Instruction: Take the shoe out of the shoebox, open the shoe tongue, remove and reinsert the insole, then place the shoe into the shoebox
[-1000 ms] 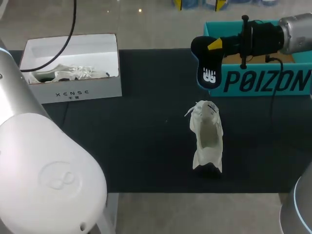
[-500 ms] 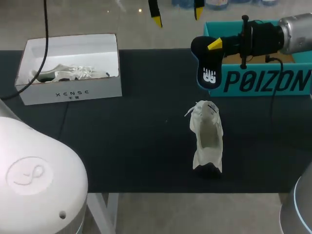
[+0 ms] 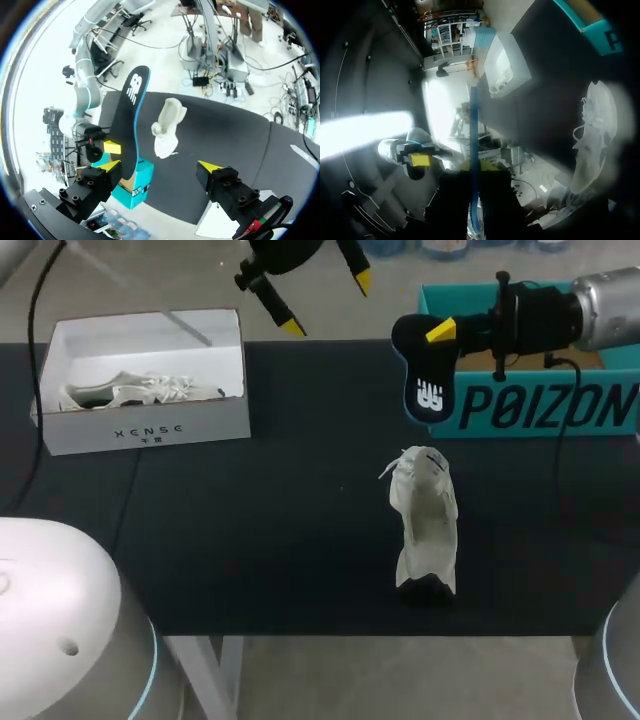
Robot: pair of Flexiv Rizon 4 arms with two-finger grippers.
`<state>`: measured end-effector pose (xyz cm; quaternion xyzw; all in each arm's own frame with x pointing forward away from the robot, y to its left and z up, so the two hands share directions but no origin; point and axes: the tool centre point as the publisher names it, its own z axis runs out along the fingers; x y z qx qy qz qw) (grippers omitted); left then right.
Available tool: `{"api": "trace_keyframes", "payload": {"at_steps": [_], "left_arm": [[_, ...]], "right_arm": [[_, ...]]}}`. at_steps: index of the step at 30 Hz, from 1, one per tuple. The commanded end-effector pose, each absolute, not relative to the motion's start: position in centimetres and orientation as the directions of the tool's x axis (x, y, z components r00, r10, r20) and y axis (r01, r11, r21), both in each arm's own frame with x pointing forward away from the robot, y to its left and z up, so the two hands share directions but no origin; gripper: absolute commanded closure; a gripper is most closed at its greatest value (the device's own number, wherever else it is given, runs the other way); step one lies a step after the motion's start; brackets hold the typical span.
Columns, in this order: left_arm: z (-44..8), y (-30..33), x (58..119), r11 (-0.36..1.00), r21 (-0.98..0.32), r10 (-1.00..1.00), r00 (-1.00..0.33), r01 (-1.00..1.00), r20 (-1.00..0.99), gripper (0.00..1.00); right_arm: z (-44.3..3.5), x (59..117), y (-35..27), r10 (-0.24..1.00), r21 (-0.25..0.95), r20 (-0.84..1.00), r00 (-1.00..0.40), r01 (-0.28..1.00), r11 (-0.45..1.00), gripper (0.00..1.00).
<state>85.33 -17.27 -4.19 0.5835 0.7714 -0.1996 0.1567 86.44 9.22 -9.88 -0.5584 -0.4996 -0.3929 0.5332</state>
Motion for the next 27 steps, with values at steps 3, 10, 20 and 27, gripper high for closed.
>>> {"api": "trace_keyframes", "payload": {"at_steps": [3, 10, 20, 27], "left_arm": [[-5.5, -16.8, 86.0, 0.108, -0.378, -0.131, -0.363, 0.920, -0.922, 0.00], [-5.6, -17.9, 86.6, 0.066, -0.375, -0.063, -0.371, 0.925, -0.926, 0.00], [-5.6, -18.3, 86.7, 0.064, -0.376, -0.032, -0.375, 0.924, -0.927, 0.00], [-5.6, -18.3, 86.7, 0.064, -0.376, -0.032, -0.375, 0.924, -0.927, 0.00]], "right_arm": [[-9.9, 86.5, 9.3, 0.143, -0.204, 0.971, 0.193, 0.977, 0.069, 1.00], [-9.9, 86.5, 9.3, 0.143, -0.204, 0.971, 0.193, 0.977, 0.069, 1.00], [-9.9, 86.5, 9.3, 0.143, -0.204, 0.971, 0.193, 0.977, 0.069, 1.00], [-9.9, 86.5, 9.3, 0.143, -0.204, 0.971, 0.193, 0.977, 0.069, 1.00]]}}
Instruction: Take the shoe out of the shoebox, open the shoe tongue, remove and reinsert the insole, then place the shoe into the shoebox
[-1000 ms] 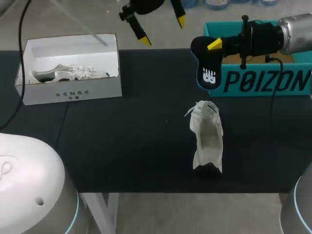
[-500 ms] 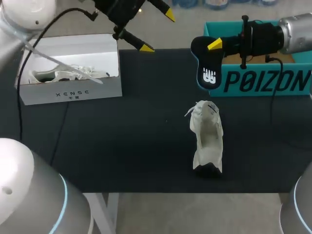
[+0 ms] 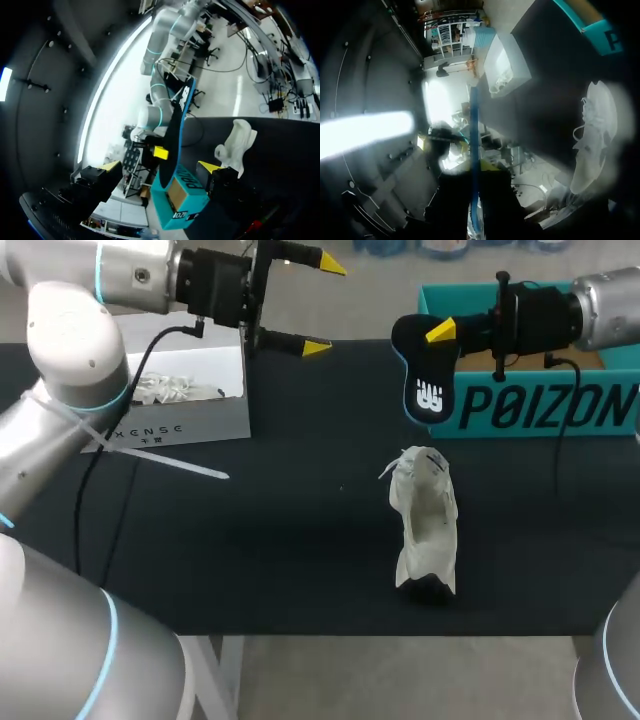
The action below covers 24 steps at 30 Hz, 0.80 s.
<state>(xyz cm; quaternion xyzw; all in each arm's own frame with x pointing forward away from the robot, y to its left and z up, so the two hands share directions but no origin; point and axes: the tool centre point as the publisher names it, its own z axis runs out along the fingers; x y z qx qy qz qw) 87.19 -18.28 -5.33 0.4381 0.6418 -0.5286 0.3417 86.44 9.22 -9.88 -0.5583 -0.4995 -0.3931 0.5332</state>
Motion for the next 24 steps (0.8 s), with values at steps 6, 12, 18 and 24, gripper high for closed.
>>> {"api": "trace_keyframes", "payload": {"at_steps": [6, 12, 18, 24], "left_arm": [[-5.3, -20.1, 86.0, 0.034, -0.309, -0.035, -0.308, 0.951, -0.951, 0.00], [-7.1, -23.7, 84.5, 0.022, -0.255, -0.019, -0.254, 0.967, -0.967, 0.00], [-9.0, -26.7, 84.1, 0.009, -0.278, -0.010, -0.278, 0.960, -0.961, 0.00], [-9.5, -28.4, 84.3, 0.012, -0.267, -0.016, -0.266, 0.964, -0.964, 0.00]], "right_arm": [[-9.9, 86.5, 9.3, 0.143, -0.204, 0.971, 0.193, 0.977, 0.069, 1.00], [-9.9, 86.5, 9.3, 0.143, -0.204, 0.971, 0.193, 0.977, 0.069, 1.00], [-9.9, 86.5, 9.3, 0.143, -0.204, 0.971, 0.193, 0.977, 0.069, 1.00], [-9.9, 86.5, 9.3, 0.143, -0.204, 0.971, 0.193, 0.977, 0.069, 1.00]]}}
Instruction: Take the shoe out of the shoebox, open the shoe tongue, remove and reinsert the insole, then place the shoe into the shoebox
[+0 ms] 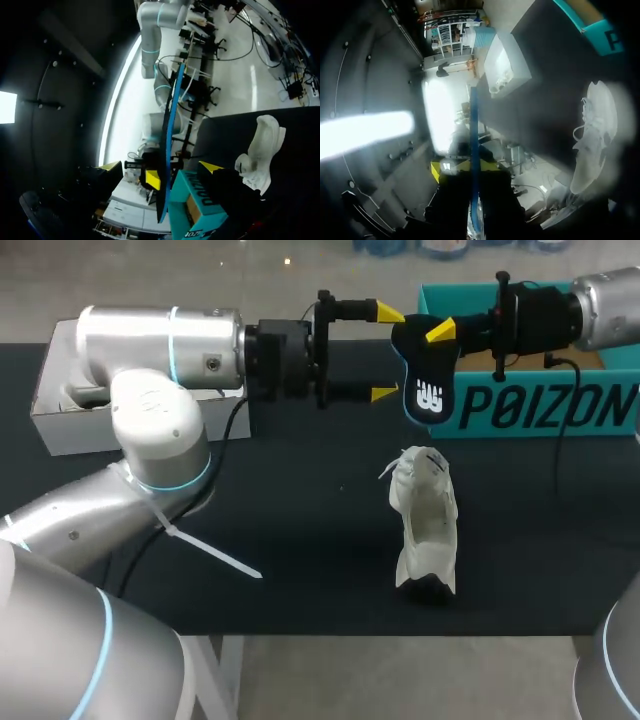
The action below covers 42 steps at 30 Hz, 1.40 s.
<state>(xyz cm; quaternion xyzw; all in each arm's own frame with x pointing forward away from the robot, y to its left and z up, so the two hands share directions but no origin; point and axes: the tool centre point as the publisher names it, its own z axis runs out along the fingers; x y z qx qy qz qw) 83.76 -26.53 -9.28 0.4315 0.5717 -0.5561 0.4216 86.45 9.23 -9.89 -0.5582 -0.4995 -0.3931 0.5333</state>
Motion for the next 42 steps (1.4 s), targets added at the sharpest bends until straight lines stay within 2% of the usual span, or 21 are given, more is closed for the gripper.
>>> {"api": "trace_keyframes", "payload": {"at_steps": [1, 4, 6, 7, 9, 11, 30, 31, 32, 40, 42], "left_arm": [[-9.5, -28.5, 84.4, 0.019, -0.260, -0.009, -0.260, 0.965, -0.966, 0.00], [-9.2, -28.6, 84.8, 0.027, -0.239, -0.015, -0.238, 0.971, -0.971, 0.00], [-9.0, -28.5, 85.1, 0.034, -0.235, -0.029, -0.234, 0.971, -0.972, 0.54], [-9.0, -28.4, 85.1, 0.041, -0.229, -0.020, -0.228, 0.973, -0.973, 0.63], [-9.0, -28.4, 85.2, 0.046, -0.219, -0.019, -0.219, 0.975, -0.976, 0.87], [-9.1, -28.3, 85.3, 0.050, -0.219, -0.021, -0.219, 0.974, -0.976, 0.99], [-10.0, -28.8, 85.0, 0.046, -0.216, 0.007, -0.216, 0.975, -0.976, 1.00], [-10.1, -28.7, 84.9, 0.047, -0.216, 0.007, -0.216, 0.975, -0.976, 1.00], [-10.1, -28.7, 84.9, 0.050, -0.215, 0.008, -0.216, 0.975, -0.976, 1.00], [-10.5, -27.7, 84.3, 0.059, -0.232, -0.008, -0.232, 0.971, -0.973, 1.00], [-10.6, -27.4, 84.2, 0.062, -0.232, -0.008, -0.232, 0.971, -0.973, 1.00]], "right_arm": [[-9.9, 86.5, 9.3, 0.143, -0.204, 0.971, 0.193, 0.977, 0.069, 1.00], [-9.9, 86.5, 9.3, 0.143, -0.204, 0.971, 0.193, 0.977, 0.069, 1.00], [-9.9, 86.5, 9.3, 0.143, -0.204, 0.971, 0.193, 0.977, 0.069, 1.00], [-9.9, 86.5, 9.3, 0.143, -0.204, 0.971, 0.193, 0.977, 0.069, 1.00], [-9.9, 86.5, 9.3, 0.143, -0.204, 0.971, 0.193, 0.977, 0.069, 1.00], [-9.9, 86.5, 9.3, 0.143, -0.204, 0.971, 0.193, 0.977, 0.069, 1.00], [-9.9, 86.5, 9.3, 0.143, -0.204, 0.971, 0.193, 0.977, 0.069, 1.00], [-9.9, 86.5, 9.3, 0.143, -0.204, 0.971, 0.193, 0.977, 0.069, 0.87], [-9.9, 86.5, 9.3, 0.143, -0.204, 0.971, 0.193, 0.977, 0.069, 0.00], [-9.6, 85.6, 4.7, 0.318, -0.141, 0.937, 0.145, 0.989, -0.034, 0.00], [-9.7, 85.0, 3.2, 0.393, -0.084, 0.914, 0.101, 0.995, -0.059, 0.00]]}}
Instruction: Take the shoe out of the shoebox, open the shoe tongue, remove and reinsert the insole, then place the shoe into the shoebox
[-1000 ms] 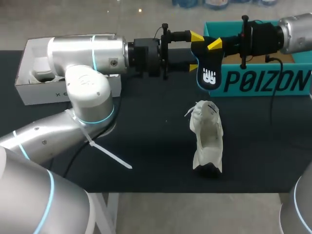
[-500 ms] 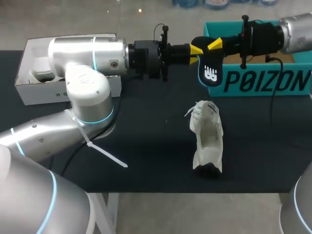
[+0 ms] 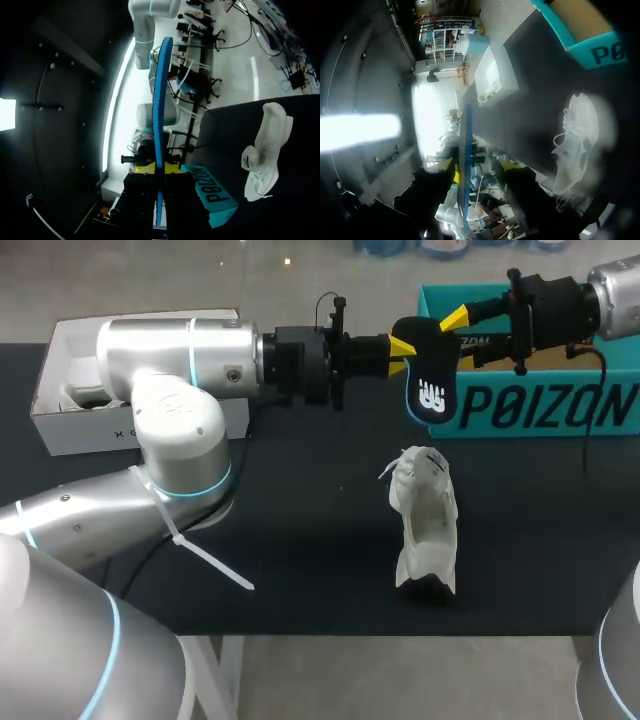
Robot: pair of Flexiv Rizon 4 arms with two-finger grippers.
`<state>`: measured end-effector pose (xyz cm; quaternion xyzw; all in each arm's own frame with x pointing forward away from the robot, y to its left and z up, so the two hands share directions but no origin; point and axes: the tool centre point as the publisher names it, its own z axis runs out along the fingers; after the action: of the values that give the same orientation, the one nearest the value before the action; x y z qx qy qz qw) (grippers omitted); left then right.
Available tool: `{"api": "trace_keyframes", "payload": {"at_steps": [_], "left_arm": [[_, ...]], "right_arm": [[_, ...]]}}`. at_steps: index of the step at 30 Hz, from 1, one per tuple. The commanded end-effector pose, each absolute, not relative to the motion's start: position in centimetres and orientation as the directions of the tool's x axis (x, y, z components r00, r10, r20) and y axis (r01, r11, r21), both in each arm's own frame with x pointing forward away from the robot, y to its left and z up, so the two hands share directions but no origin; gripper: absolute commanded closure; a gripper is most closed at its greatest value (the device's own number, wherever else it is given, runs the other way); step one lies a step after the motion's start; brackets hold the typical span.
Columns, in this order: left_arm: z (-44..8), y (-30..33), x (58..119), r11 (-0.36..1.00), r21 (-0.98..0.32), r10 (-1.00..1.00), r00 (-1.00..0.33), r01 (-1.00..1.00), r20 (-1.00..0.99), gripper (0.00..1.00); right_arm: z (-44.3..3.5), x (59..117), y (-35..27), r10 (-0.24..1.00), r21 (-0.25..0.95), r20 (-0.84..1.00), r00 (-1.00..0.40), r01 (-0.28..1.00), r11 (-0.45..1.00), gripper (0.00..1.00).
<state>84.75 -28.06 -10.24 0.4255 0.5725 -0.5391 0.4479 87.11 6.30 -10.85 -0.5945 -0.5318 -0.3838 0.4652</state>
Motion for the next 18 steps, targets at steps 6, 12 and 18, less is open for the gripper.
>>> {"api": "trace_keyframes", "payload": {"at_steps": [6, 12, 18], "left_arm": [[-11.0, -27.0, 83.9, 0.067, -0.242, -0.020, -0.242, 0.968, -0.970, 1.00], [-11.1, -26.7, 83.6, 0.074, -0.248, -0.027, -0.247, 0.966, -0.969, 1.00], [-11.1, -26.9, 83.4, 0.082, -0.249, -0.008, -0.250, 0.965, -0.968, 1.00]], "right_arm": [[-11.3, 82.5, -1.4, 0.628, 0.111, 0.777, -0.040, 0.991, -0.075, 0.00], [-13.0, 81.3, -4.7, 0.747, 0.079, 0.664, 0.041, 0.989, -0.125, 0.00], [-13.0, 81.3, -4.7, 0.747, 0.079, 0.664, 0.041, 0.989, -0.125, 0.00]]}}
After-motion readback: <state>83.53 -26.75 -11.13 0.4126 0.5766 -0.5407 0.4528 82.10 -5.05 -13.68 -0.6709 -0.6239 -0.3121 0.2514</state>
